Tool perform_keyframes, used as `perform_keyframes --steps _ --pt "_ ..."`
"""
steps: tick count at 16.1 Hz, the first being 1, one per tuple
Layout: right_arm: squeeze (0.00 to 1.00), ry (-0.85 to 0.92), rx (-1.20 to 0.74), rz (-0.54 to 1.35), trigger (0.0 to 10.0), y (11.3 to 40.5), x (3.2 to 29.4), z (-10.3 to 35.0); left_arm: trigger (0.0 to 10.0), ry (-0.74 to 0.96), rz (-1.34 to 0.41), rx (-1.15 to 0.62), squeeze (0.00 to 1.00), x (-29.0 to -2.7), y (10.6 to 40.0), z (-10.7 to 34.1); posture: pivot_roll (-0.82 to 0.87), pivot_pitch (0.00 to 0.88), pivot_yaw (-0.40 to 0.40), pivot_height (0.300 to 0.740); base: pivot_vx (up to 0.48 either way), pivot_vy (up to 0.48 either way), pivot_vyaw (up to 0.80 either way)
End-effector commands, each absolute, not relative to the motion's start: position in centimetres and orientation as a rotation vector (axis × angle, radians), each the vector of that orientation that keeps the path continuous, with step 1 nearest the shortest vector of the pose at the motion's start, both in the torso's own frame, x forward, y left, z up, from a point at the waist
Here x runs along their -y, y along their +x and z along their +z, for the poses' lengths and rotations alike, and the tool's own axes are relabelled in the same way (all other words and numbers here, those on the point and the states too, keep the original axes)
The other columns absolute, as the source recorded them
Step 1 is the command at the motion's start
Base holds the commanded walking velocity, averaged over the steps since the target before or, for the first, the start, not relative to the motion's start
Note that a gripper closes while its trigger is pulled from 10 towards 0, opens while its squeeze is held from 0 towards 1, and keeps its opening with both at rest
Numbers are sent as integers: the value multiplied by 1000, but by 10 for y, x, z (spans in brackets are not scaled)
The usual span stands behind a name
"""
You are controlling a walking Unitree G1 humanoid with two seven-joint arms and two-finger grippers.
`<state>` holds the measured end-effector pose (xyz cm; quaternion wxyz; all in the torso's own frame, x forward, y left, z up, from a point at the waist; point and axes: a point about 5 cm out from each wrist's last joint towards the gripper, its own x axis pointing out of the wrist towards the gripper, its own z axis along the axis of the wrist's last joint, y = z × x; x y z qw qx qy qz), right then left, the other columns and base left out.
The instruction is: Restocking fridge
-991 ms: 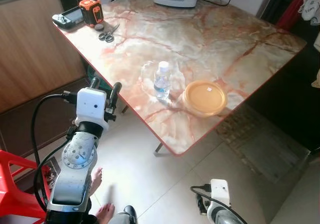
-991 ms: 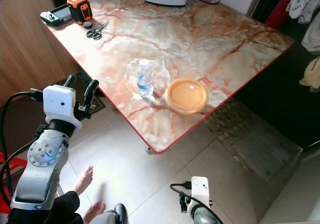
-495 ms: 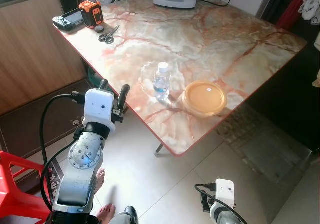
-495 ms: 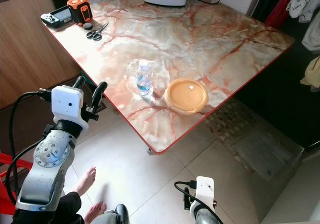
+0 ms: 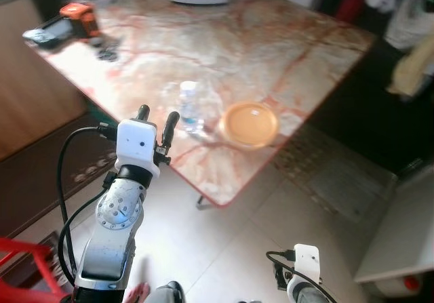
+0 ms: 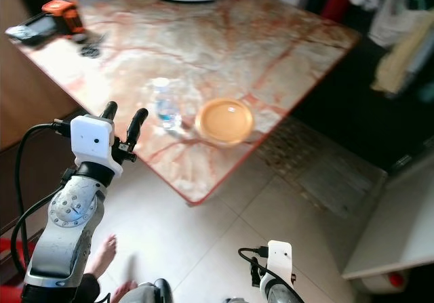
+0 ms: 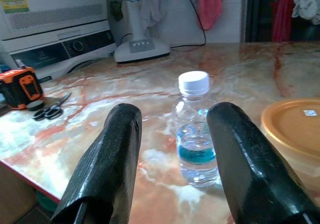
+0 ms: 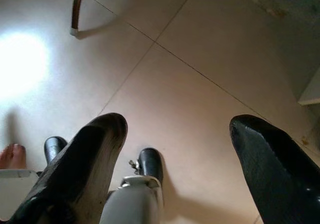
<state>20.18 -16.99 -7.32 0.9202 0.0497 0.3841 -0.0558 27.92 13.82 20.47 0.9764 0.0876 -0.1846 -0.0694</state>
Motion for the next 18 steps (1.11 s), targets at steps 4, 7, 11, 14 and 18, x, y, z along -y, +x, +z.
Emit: perform_keyframes --steps 4,7,11,14,18 --pt "0 104 -816 -112 10000 206 187 -71 10000 173 -122 386 0 -135 276 211 77 198 -76 740 0 0 0" --pt "0 91 -810 -101 10000 212 185 -68 10000 193 -114 382 0 -136 277 211 76 206 -77 740 0 -244 0" --pt "0 73 -819 -77 10000 220 155 -66 10000 195 -110 381 0 -137 278 211 73 209 -76 740 0 -405 0" --pt "0 78 -821 -42 10000 231 119 -60 10000 197 -107 382 0 -136 278 212 72 211 -77 740 0 -402 0" --pt "0 105 -829 -72 10000 215 167 -68 10000 190 -101 388 0 -136 279 214 73 211 -79 740 0 -167 0"
